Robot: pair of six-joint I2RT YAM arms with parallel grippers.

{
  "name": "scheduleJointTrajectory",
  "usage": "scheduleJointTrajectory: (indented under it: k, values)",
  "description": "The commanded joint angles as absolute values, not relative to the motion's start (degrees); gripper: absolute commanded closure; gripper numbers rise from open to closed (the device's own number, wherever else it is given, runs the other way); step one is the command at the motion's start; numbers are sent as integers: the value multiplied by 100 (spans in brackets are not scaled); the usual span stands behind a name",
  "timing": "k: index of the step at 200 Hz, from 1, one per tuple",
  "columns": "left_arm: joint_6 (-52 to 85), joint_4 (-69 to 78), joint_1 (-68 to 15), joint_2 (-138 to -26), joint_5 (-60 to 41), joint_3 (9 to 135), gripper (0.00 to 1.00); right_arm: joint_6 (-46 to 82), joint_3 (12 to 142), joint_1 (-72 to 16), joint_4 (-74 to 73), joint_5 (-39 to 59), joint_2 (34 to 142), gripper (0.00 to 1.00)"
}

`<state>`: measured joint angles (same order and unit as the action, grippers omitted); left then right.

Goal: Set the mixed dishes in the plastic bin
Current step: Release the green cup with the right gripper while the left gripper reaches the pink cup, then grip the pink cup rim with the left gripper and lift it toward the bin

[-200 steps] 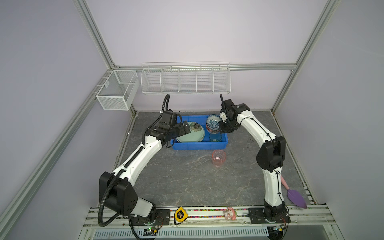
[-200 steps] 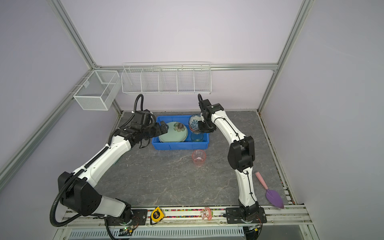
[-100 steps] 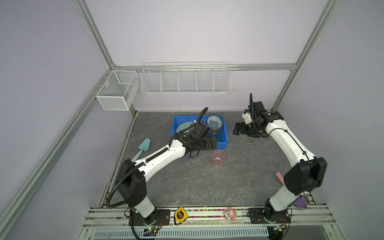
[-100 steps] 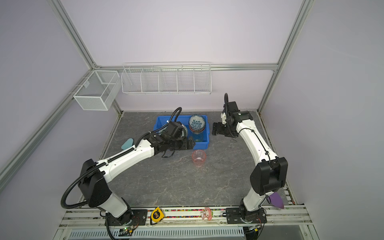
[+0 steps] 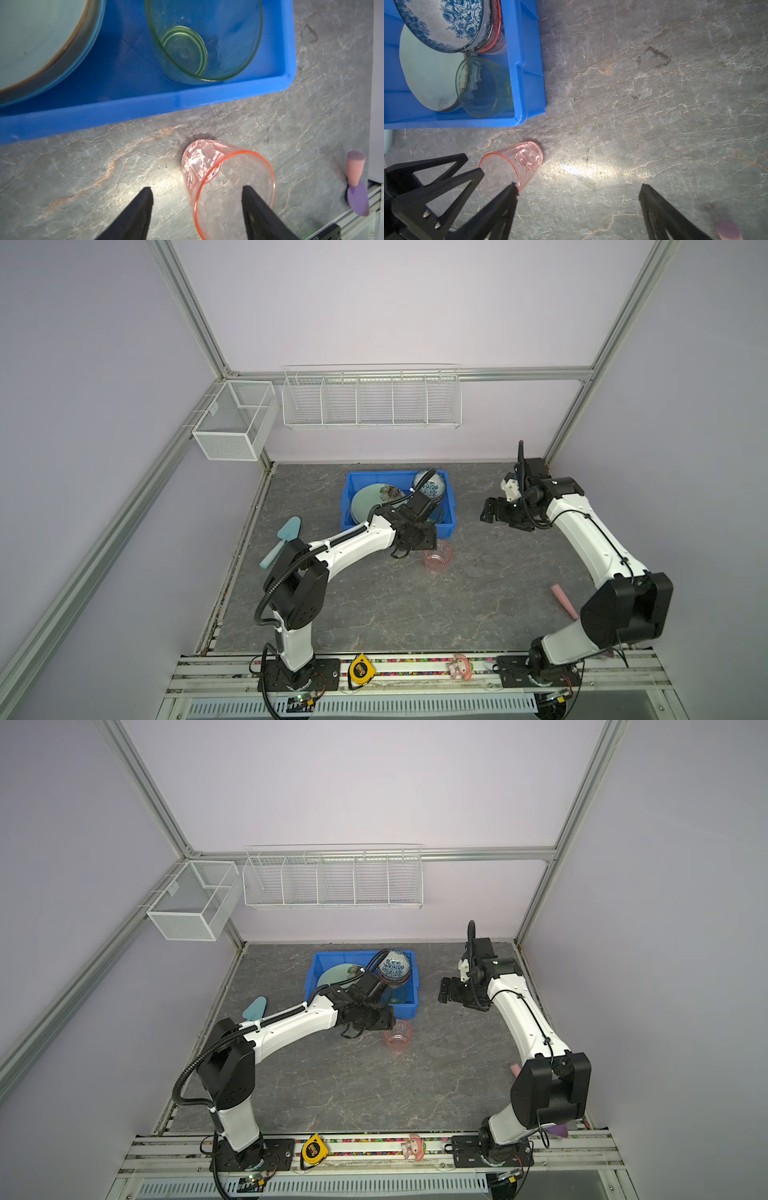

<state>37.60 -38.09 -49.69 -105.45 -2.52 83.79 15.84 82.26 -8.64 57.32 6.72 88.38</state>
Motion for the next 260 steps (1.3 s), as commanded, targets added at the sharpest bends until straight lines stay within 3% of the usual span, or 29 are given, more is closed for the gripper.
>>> scheduleJointTrajectory:
  k: [1, 217, 260]
  values:
    - [3667, -3946, -5062, -10656, -274, 8562, 38, 1519, 8131, -809, 5625, 837, 8805, 6]
    - [3351, -4560, -5226, -11137, -299, 9103, 94, 1487, 7944, -712, 5528, 994, 8913, 6]
    - [3279, -4681, -5248, -11213, -290, 9206, 94, 1489, 7885, -695, 5323, 1000, 8881, 6]
